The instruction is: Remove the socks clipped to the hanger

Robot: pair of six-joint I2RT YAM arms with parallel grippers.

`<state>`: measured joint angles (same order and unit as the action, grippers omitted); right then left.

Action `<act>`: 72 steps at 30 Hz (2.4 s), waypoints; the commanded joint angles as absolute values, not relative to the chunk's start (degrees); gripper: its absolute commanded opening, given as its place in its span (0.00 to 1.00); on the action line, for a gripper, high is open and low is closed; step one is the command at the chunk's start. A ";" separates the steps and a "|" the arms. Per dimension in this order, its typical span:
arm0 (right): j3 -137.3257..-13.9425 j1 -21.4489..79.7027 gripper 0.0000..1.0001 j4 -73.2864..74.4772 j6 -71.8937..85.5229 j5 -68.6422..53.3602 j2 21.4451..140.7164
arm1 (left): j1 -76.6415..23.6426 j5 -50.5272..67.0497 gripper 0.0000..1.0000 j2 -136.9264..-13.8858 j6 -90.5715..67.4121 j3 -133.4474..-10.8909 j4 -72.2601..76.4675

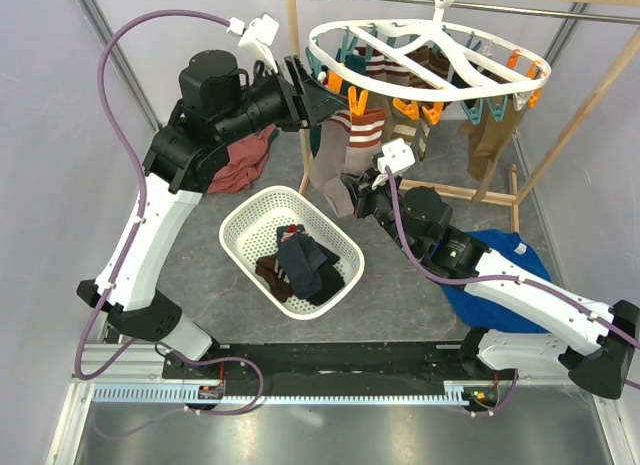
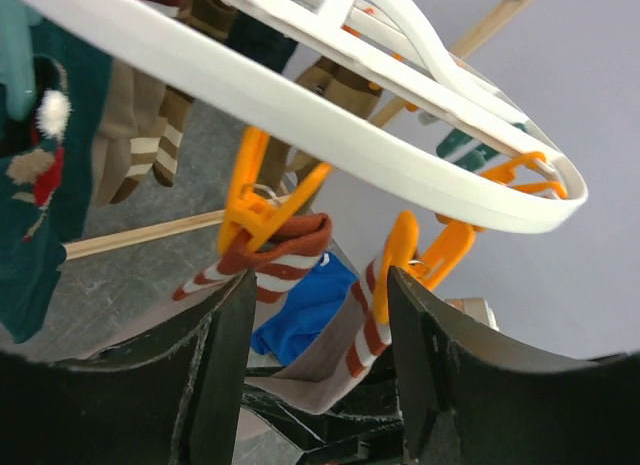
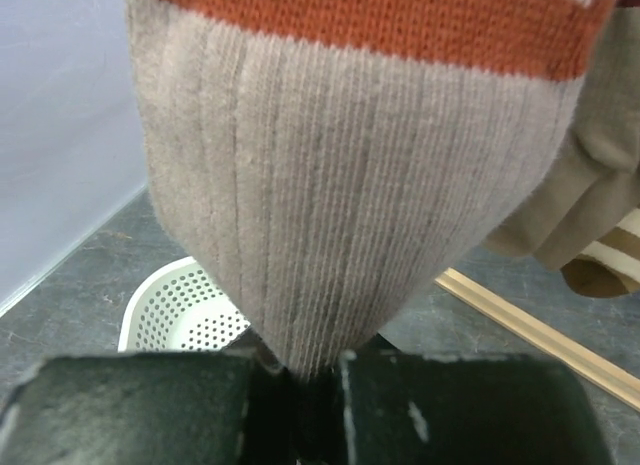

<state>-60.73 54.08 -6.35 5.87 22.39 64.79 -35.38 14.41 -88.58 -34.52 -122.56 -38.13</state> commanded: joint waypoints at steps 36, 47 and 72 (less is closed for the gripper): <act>-61.26 53.35 0.00 -7.03 7.73 20.30 65.48 | -35.33 19.78 0.02 -93.69 -30.76 -131.31 -34.37; -59.59 53.26 0.02 -4.13 8.34 14.94 66.27 | -35.33 19.34 0.02 -93.96 -31.03 -131.84 -34.28; -62.40 55.81 0.28 -2.29 15.90 12.21 82.88 | -35.33 20.74 0.02 -93.25 -34.63 -131.05 -33.49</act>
<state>-58.92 55.35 -2.55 14.04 12.64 80.47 -35.38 19.64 -93.60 -32.73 -129.78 -35.83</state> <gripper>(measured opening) 0.184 0.067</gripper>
